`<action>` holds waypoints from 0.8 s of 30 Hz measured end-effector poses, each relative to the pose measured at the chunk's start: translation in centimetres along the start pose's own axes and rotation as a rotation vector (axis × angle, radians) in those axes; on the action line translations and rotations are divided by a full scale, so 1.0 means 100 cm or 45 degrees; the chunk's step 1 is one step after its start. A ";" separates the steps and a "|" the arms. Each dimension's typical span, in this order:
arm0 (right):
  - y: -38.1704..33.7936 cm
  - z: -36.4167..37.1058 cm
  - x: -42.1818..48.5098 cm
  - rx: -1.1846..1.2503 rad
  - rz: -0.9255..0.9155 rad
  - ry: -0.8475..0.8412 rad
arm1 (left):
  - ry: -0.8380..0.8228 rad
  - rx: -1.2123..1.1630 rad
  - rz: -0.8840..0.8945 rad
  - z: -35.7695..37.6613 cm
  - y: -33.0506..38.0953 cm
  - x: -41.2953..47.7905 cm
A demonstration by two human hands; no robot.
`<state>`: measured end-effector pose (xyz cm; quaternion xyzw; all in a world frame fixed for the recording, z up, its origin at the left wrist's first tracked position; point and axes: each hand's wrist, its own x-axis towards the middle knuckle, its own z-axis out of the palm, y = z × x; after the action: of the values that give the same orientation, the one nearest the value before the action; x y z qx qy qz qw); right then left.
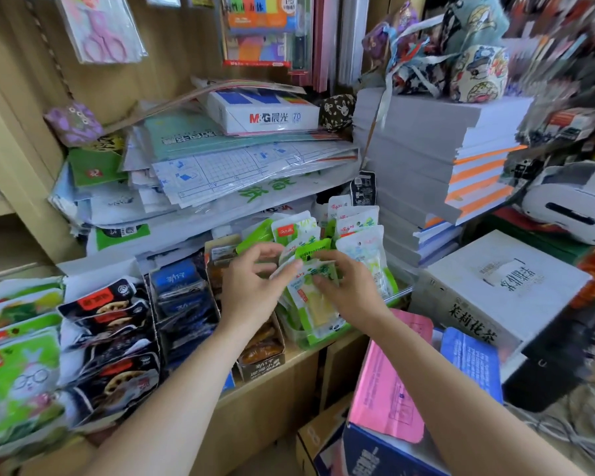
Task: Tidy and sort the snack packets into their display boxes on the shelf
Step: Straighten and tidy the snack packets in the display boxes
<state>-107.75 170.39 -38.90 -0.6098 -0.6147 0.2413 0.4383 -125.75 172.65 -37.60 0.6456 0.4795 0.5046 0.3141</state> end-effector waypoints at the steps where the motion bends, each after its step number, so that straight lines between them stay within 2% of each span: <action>1: 0.001 0.000 -0.001 0.011 0.006 0.030 | -0.012 0.113 0.050 0.002 -0.001 -0.001; 6: 0.002 -0.007 0.005 -0.001 0.061 0.096 | 0.069 0.360 0.184 0.006 -0.006 -0.005; 12: 0.004 -0.013 0.022 0.048 0.245 -0.040 | -0.006 0.461 0.221 -0.001 -0.015 -0.003; 17: 0.003 -0.010 0.019 0.179 0.141 -0.028 | 0.039 0.410 0.189 -0.007 -0.021 0.000; 21: 0.002 -0.003 0.017 0.378 0.095 -0.113 | 0.086 0.353 0.126 -0.006 -0.022 0.002; 24: -0.004 0.003 0.015 0.261 0.018 -0.079 | 0.085 0.364 0.009 -0.001 -0.019 0.000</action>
<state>-108.06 171.88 -38.32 -0.5584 -0.5956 0.3248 0.4775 -126.41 173.32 -39.27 0.6684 0.5542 0.4535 0.2011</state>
